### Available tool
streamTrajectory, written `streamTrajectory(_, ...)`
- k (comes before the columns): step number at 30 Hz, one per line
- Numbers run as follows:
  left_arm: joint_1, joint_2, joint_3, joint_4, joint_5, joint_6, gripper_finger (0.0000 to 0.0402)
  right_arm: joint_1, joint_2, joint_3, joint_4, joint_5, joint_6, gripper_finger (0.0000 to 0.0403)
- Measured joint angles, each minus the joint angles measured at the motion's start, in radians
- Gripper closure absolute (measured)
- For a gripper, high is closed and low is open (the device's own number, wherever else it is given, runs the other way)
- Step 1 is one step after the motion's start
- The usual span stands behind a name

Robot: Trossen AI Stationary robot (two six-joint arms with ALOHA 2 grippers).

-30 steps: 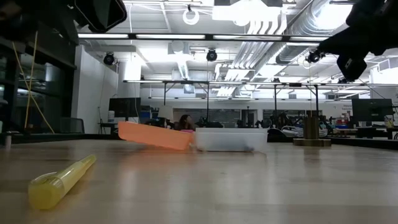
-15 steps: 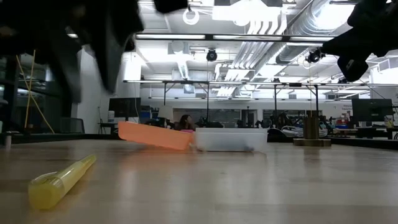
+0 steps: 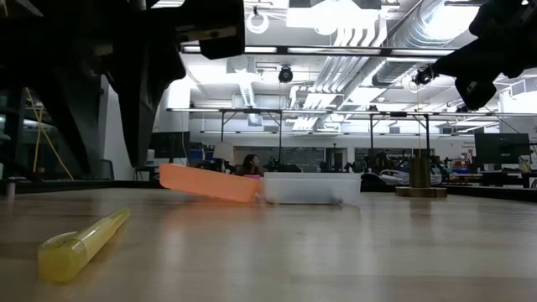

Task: Pick & place school supplies into a supply box
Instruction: Put the yellow pen into the supply box

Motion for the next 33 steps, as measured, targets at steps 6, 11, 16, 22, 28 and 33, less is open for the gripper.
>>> streamTrajectory(6, 0.0, 0.006, 0.0, -0.017, -0.008, -0.017, 0.0257, 0.0, 0.0, 0.0, -0.007, -0.002, 0.0, 0.04)
streamTrajectory(11, 0.001, 0.04, 0.0, -0.008, -0.009, -0.029, 0.0257, 0.0, 0.0, 0.0, -0.007, -0.002, 0.0, 0.04)
streamTrajectory(16, 0.02, 0.083, 0.0, 0.01, 0.007, -0.032, 0.0257, 0.0, 0.0, 0.0, -0.007, -0.003, 0.0, 0.04)
streamTrajectory(22, 0.035, 0.11, 0.003, 0.025, 0.045, -0.021, 0.0257, 0.0, 0.0, 0.0, -0.007, -0.003, 0.002, 0.04)
streamTrajectory(28, 0.035, 0.113, 0.003, 0.016, 0.055, -0.021, 0.0257, 0.0, 0.0, 0.0, -0.011, -0.003, 0.0, 0.04)
streamTrajectory(33, 0.035, 0.114, 0.003, 0.011, 0.056, -0.024, 0.0261, 0.0, 0.0, 0.0, -0.014, -0.002, 0.0, 0.04)
